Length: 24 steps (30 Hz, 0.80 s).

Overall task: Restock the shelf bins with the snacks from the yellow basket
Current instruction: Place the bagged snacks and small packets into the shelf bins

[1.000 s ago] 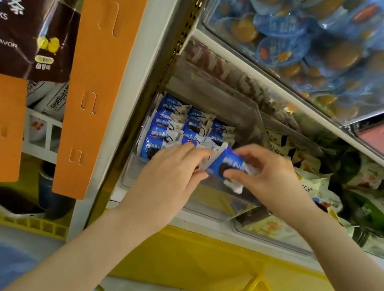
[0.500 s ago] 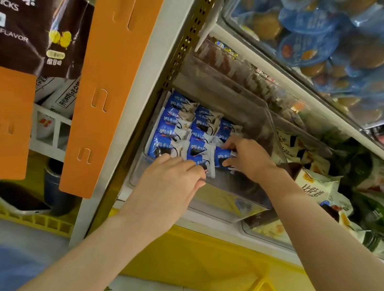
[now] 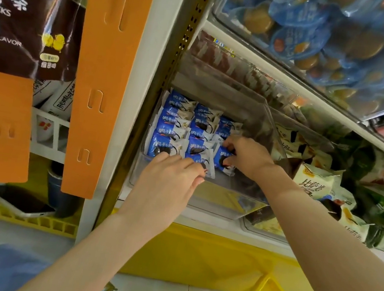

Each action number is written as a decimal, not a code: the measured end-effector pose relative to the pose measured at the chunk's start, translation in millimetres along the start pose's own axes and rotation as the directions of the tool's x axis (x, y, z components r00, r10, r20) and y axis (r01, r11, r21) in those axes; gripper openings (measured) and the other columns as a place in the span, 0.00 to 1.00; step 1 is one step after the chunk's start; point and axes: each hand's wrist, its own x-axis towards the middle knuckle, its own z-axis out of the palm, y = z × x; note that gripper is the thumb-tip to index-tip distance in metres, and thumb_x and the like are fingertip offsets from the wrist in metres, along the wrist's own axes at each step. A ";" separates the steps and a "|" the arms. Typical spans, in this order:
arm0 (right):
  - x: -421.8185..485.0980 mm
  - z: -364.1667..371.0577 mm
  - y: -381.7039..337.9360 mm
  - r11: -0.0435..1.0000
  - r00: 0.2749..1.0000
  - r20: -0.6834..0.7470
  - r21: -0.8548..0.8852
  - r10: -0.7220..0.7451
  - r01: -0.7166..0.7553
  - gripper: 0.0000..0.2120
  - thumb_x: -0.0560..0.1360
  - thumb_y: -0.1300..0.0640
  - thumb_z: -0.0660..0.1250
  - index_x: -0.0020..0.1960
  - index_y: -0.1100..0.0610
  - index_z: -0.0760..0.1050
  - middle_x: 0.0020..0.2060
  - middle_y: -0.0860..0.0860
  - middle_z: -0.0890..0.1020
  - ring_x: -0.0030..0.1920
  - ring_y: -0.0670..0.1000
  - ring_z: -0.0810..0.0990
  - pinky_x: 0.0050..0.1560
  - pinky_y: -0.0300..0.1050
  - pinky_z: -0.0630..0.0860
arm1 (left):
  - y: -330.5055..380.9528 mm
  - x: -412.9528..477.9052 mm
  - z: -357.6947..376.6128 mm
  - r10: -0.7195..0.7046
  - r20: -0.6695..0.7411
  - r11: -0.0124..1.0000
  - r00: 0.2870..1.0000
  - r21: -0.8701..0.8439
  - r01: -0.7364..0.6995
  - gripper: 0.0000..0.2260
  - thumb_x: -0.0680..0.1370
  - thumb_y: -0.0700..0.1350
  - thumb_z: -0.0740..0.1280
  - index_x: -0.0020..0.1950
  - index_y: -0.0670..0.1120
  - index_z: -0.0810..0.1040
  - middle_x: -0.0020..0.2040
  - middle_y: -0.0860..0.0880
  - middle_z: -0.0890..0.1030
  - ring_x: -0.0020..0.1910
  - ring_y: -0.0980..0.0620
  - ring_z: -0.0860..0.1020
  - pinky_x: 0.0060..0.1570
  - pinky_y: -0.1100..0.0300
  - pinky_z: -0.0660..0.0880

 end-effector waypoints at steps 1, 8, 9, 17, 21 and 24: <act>-4.6 -1.0 -1.2 1.000 1.000 -0.017 0.017 0.016 -0.015 0.19 0.75 0.55 0.67 0.65 0.53 0.70 0.61 0.55 0.76 0.58 0.55 0.76 0.57 0.50 0.74 | 0.4 -0.1 -0.4 0.000 0.000 1.000 1.000 0.007 0.000 0.10 0.78 0.47 0.61 0.55 0.48 0.79 0.46 0.51 0.82 0.45 0.54 0.78 0.48 0.61 0.65; -102.4 3.4 -9.8 0.937 0.959 -0.281 0.344 0.036 0.065 0.16 0.80 0.46 0.53 0.62 0.50 0.71 0.56 0.50 0.79 0.54 0.52 0.78 0.48 0.45 0.72 | 4.6 -2.5 4.8 -0.024 0.003 0.997 1.000 0.076 0.023 0.10 0.78 0.45 0.60 0.54 0.46 0.79 0.48 0.48 0.82 0.48 0.49 0.78 0.51 0.54 0.69; -120.2 8.7 -9.9 0.946 0.956 -0.294 0.305 -0.013 0.107 0.17 0.80 0.46 0.52 0.64 0.50 0.70 0.59 0.50 0.78 0.57 0.51 0.76 0.51 0.46 0.72 | 6.5 -4.0 6.7 -0.024 -0.012 0.995 1.000 0.096 0.025 0.09 0.78 0.44 0.61 0.55 0.45 0.79 0.48 0.47 0.81 0.49 0.48 0.78 0.51 0.53 0.70; -226.9 77.6 25.5 0.943 0.906 -0.411 0.252 -0.098 0.216 0.20 0.81 0.50 0.52 0.63 0.61 0.73 0.61 0.54 0.76 0.64 0.53 0.73 0.64 0.45 0.67 | 50.6 -46.0 52.5 0.155 -0.016 0.988 0.988 -0.009 -0.155 0.11 0.77 0.44 0.57 0.54 0.44 0.77 0.52 0.47 0.78 0.54 0.51 0.73 0.56 0.59 0.67; -283.4 146.1 54.0 0.923 0.932 -0.341 0.385 0.121 0.020 0.27 0.81 0.45 0.45 0.53 0.60 0.77 0.46 0.54 0.80 0.48 0.53 0.77 0.49 0.43 0.68 | 78.6 -81.2 112.1 0.070 0.347 0.995 0.935 -0.087 -0.043 0.11 0.79 0.48 0.56 0.56 0.48 0.76 0.52 0.51 0.76 0.53 0.51 0.73 0.52 0.60 0.62; -326.5 210.5 80.4 0.875 0.959 -0.095 0.439 0.269 -0.202 0.23 0.81 0.46 0.47 0.56 0.58 0.76 0.50 0.53 0.79 0.52 0.54 0.78 0.52 0.41 0.66 | 88.5 -102.8 165.9 -0.006 0.544 0.995 0.839 -0.082 0.060 0.14 0.82 0.50 0.53 0.64 0.50 0.69 0.61 0.52 0.71 0.60 0.53 0.68 0.58 0.60 0.61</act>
